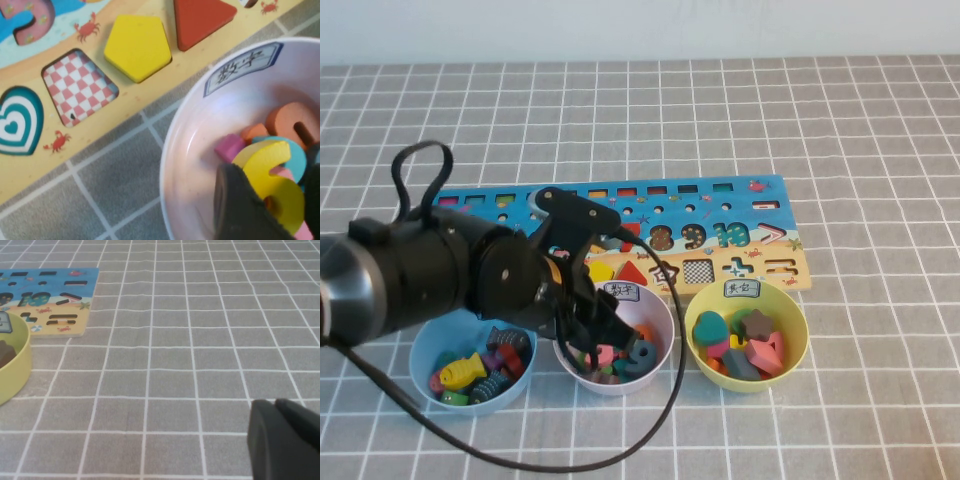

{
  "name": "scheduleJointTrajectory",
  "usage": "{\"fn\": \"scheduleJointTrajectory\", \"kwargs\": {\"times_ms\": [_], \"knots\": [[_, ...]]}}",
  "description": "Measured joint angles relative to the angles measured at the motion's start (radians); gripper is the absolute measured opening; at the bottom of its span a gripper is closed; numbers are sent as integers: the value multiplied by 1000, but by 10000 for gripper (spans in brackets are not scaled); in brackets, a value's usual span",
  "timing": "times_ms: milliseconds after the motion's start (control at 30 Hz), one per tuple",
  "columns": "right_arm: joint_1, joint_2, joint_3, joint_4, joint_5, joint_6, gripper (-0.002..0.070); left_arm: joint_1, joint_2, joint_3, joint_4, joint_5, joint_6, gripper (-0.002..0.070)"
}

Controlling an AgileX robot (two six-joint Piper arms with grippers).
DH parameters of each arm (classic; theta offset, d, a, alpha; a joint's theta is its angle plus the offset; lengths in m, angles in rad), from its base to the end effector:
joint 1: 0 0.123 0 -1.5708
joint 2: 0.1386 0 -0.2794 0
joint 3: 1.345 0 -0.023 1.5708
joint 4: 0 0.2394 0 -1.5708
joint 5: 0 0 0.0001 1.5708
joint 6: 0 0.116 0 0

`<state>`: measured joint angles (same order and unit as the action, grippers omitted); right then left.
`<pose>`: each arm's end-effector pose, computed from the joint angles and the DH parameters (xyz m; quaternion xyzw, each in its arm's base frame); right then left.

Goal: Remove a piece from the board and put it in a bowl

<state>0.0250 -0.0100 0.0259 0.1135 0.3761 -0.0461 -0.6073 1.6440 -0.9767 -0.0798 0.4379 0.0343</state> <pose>0.0705 0.0066 0.1642 0.0016 0.8055 0.0418 0.5911 0.2708 -0.1930 0.1855 0.2745 0.9217 -0.1021 0.2542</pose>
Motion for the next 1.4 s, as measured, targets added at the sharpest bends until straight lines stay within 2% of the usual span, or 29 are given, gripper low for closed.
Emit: {"fn": "scheduleJointTrajectory", "kwargs": {"times_ms": [100, 300, 500, 567, 633, 733, 767, 833, 1133, 1400], "knots": [[0, 0, 0, 0, 0, 0, -17, 0, 4, -39, 0, 41, 2, 258], [0, 0, 0, 0, 0, 0, -17, 0, 4, -86, -19, 82, 2, 377], [0, 0, 0, 0, 0, 0, -17, 0, 4, -88, -45, 133, 2, 400], [0, 0, 0, 0, 0, 0, -17, 0, 4, -88, -47, 145, 2, 372], [0, 0, 0, 0, 0, 0, -17, 0, 6, -88, -49, 152, 2, 303], [0, 0, 0, 0, 0, 0, -17, 0, 6, -88, -49, 156, 2, 123], [0, 0, 0, 0, 0, 0, -17, 0, 6, -88, -49, 156, 2, 80], [0, 0, 0, 0, 0, 0, -17, 0, 4, -88, -49, 154, 2, 36], [0, 0, 0, 0, 0, 0, -17, 0, -232, 32, -32, 30, 5, 1], [0, 0, 0, 0, 0, 0, -17, 0, -600, 292, -30, -102, 5, 0]]}}
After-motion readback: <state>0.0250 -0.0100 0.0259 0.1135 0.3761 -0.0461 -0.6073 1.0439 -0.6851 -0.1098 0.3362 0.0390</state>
